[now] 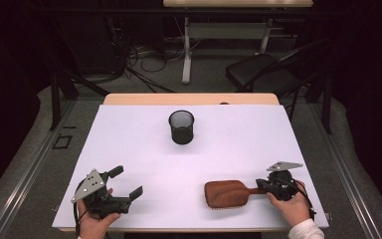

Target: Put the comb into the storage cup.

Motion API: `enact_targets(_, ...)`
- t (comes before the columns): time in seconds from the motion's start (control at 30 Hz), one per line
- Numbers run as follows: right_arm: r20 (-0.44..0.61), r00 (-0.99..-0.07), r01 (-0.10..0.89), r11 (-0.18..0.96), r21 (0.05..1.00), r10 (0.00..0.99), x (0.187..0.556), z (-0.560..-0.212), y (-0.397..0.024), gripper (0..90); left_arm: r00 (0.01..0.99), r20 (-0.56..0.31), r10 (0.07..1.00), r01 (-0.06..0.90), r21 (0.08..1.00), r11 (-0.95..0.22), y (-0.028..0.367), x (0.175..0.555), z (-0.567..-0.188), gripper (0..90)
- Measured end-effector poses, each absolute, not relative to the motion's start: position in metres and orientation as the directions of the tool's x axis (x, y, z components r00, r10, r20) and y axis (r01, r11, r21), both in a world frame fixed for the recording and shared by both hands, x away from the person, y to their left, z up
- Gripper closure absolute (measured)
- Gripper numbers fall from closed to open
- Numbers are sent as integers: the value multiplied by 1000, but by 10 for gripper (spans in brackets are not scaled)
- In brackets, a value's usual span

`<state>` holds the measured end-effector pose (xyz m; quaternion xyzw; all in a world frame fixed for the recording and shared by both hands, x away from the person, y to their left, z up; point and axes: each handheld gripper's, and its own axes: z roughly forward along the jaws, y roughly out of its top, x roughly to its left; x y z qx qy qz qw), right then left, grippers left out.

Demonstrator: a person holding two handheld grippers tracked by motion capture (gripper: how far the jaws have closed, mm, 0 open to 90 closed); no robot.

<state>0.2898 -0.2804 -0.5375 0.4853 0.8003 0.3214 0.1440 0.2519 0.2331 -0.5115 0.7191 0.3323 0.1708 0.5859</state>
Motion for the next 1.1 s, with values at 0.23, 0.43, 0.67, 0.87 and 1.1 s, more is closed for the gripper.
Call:
enact_targets(0.23, 94, -491, 684, 316, 658, 866, 281, -536, -284, 900, 720, -145, 679, 275, 958, -87, 233, 252, -512, 4)
enact_targets(0.43, 107, -477, 680, 290, 673, 872, 270, -536, -287, 900, 718, -143, 682, 278, 956, -92, 234, 252, -512, 4)
enact_targets(0.67, 115, -473, 673, 273, 688, 874, 258, -538, -288, 900, 717, -141, 683, 277, 956, -94, 234, 253, -512, 4)
enact_targets(0.87, 130, -472, 676, 263, 688, 872, 252, -540, -287, 900, 714, -143, 686, 277, 957, -89, 234, 253, -512, 4)
enact_targets(1.1, 146, -473, 676, 252, 693, 869, 246, -543, -285, 900, 716, -142, 684, 276, 957, -91, 234, 253, -512, 4)
